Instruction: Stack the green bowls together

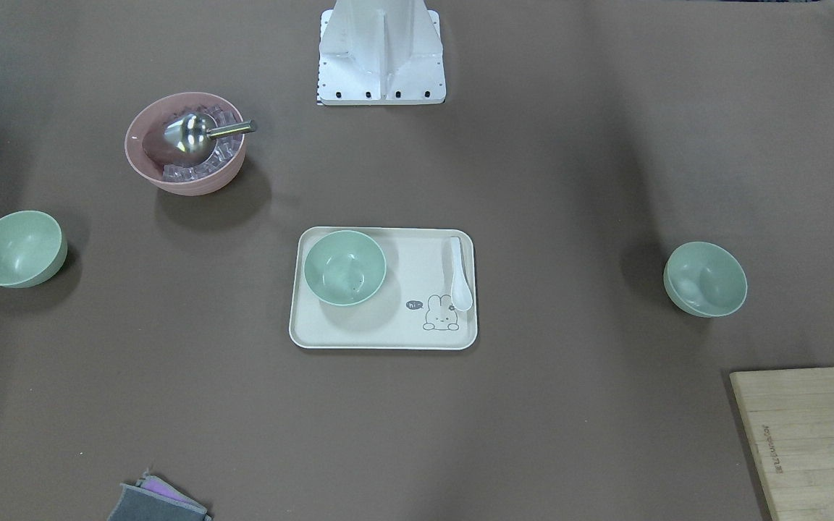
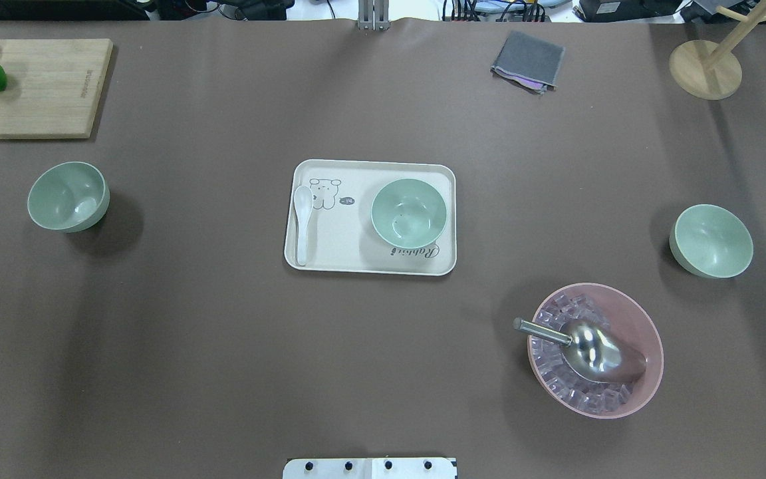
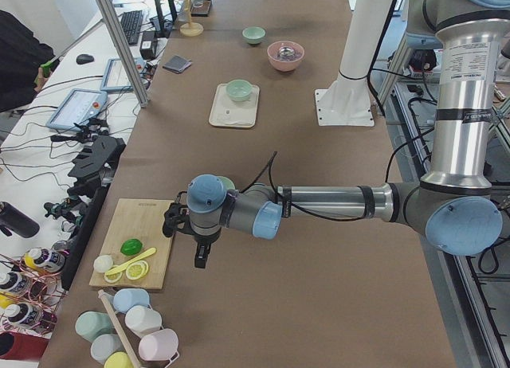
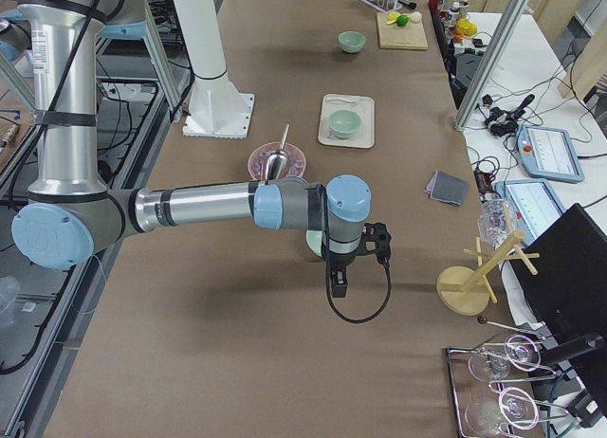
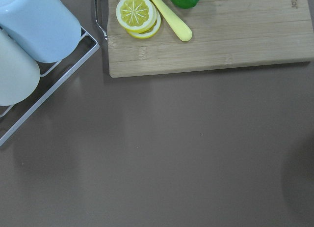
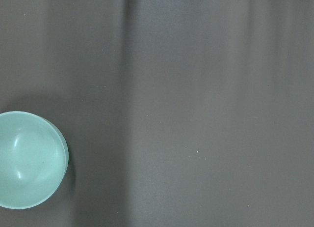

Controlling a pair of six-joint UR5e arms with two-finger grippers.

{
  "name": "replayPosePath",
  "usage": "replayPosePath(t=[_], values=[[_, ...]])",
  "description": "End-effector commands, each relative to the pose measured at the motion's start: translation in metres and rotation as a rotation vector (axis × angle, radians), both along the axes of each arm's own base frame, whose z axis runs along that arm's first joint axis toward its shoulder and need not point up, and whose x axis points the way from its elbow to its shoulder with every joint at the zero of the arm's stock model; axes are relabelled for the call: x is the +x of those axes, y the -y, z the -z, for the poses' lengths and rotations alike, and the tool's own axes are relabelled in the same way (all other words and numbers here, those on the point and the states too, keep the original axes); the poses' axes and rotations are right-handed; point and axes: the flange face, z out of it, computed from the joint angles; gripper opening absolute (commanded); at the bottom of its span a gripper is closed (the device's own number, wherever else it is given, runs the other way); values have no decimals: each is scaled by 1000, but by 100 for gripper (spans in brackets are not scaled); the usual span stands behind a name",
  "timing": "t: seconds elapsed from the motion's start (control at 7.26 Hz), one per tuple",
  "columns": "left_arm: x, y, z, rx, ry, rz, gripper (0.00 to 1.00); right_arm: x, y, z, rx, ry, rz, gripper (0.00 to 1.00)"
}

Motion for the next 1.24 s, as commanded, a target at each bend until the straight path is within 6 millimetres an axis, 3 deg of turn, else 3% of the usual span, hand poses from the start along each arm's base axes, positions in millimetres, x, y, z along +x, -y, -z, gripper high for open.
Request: replayPosePath(t=[0.0,0.28,0.69,0.83,1.1], values=[[0,-3,10,21,3,1,98,0,0,0,0,1,0,100],[1,0,17,31,3,0,98,0,0,0,0,1,0,100],[0,-6,6,18,5,-5,98,0,0,0,1,1,1,100],[-1,-19,-5,5,7,-8,98,0,0,-1,-1,1,1,100],[-1,-18,-2,30,7,-8,98,0,-1,-1,-3,1,0,100]])
